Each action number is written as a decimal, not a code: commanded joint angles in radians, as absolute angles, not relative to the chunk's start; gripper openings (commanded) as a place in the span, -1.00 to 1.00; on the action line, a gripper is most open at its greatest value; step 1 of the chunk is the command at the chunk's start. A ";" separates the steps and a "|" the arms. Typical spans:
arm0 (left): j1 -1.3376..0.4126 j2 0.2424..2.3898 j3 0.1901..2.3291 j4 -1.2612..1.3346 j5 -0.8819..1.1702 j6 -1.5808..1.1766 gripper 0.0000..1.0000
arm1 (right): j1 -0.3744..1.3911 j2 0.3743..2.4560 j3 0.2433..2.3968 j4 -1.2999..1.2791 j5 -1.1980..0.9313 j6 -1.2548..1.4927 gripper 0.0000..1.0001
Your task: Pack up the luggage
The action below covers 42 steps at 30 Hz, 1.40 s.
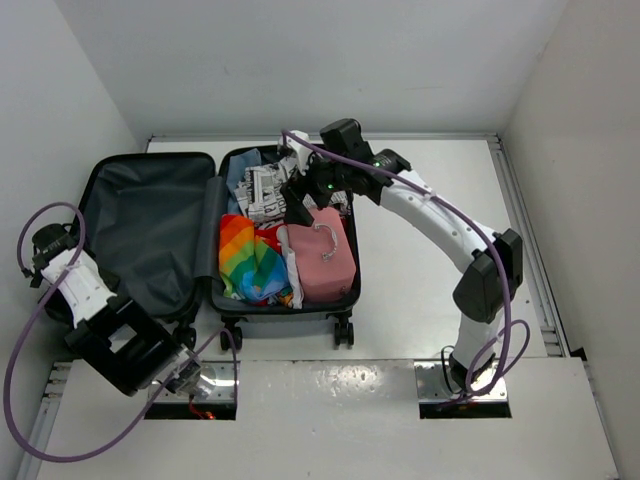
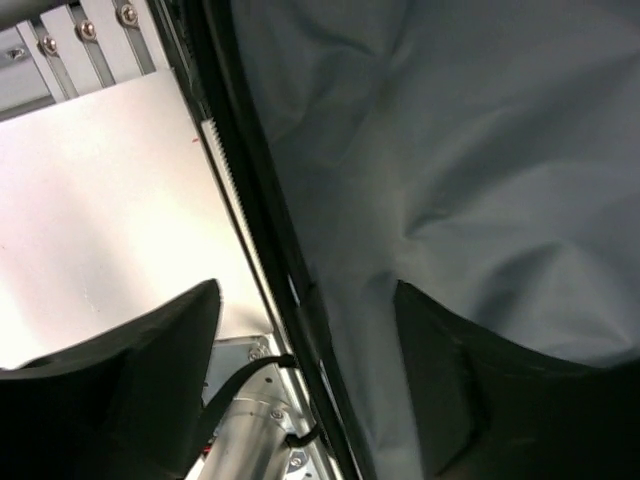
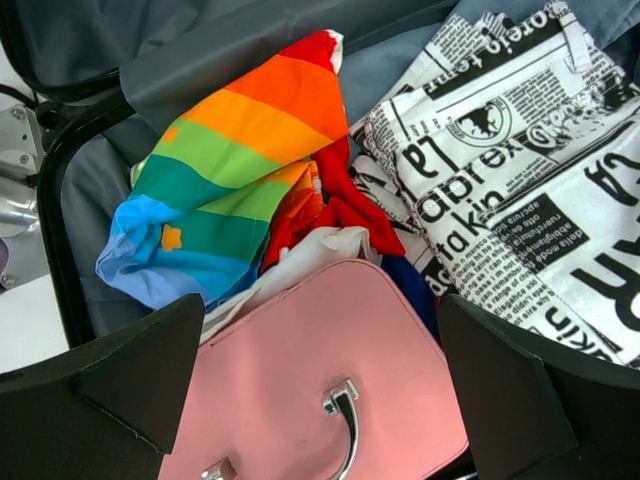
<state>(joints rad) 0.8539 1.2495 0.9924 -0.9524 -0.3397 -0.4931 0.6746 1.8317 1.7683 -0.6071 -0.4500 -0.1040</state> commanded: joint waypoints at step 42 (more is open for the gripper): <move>0.660 0.824 0.974 -0.551 0.178 0.191 -1.00 | 0.511 1.744 1.678 -0.444 -0.678 0.253 0.95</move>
